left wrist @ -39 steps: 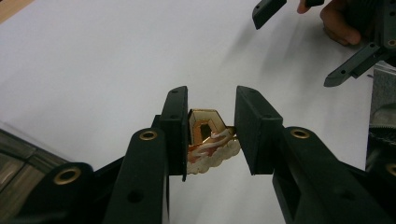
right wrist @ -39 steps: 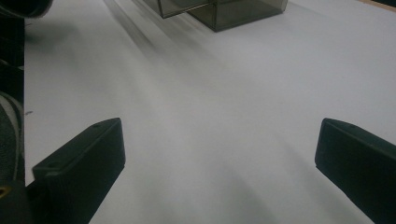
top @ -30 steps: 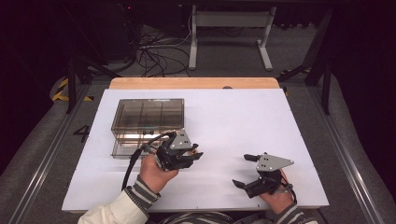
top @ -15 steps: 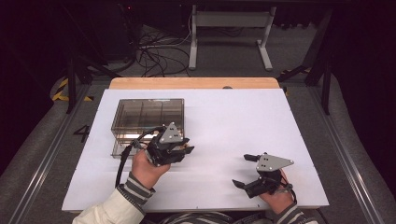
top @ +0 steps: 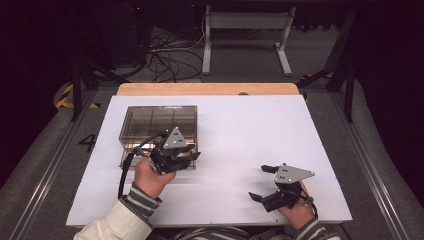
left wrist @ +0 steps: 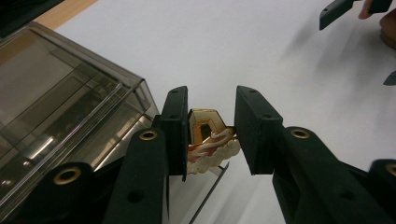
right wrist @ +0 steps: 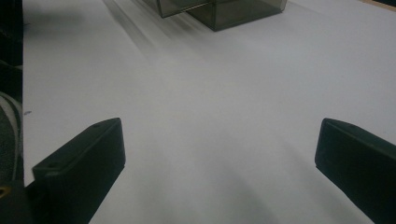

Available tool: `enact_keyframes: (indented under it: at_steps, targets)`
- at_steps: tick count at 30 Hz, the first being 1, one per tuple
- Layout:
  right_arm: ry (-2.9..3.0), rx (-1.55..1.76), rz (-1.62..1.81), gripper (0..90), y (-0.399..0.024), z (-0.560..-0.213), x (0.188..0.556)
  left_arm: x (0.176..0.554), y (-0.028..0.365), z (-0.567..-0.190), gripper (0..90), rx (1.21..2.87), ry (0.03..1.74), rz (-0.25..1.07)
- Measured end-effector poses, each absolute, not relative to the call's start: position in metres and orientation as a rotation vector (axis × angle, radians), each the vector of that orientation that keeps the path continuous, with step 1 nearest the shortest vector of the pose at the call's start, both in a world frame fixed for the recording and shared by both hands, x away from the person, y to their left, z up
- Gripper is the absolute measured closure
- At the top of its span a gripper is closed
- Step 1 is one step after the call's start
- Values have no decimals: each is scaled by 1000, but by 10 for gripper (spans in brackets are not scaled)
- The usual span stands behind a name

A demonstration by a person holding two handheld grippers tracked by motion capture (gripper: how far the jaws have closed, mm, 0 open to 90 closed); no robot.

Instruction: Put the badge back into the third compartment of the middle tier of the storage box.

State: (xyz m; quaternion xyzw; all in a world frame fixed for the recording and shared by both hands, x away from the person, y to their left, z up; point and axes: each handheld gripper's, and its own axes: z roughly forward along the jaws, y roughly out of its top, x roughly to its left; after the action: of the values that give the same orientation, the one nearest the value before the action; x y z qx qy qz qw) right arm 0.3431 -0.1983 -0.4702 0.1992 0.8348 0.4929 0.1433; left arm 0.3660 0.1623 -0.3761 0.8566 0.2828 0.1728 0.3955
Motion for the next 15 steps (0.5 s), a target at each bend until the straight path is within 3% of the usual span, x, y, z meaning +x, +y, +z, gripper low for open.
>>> enact_keyframes:
  at_steps: [15]
  targets:
    - [2405, 581, 1426, 21, -199, -470, 343, 377, 176, -381, 663, 2173, 781, 453]
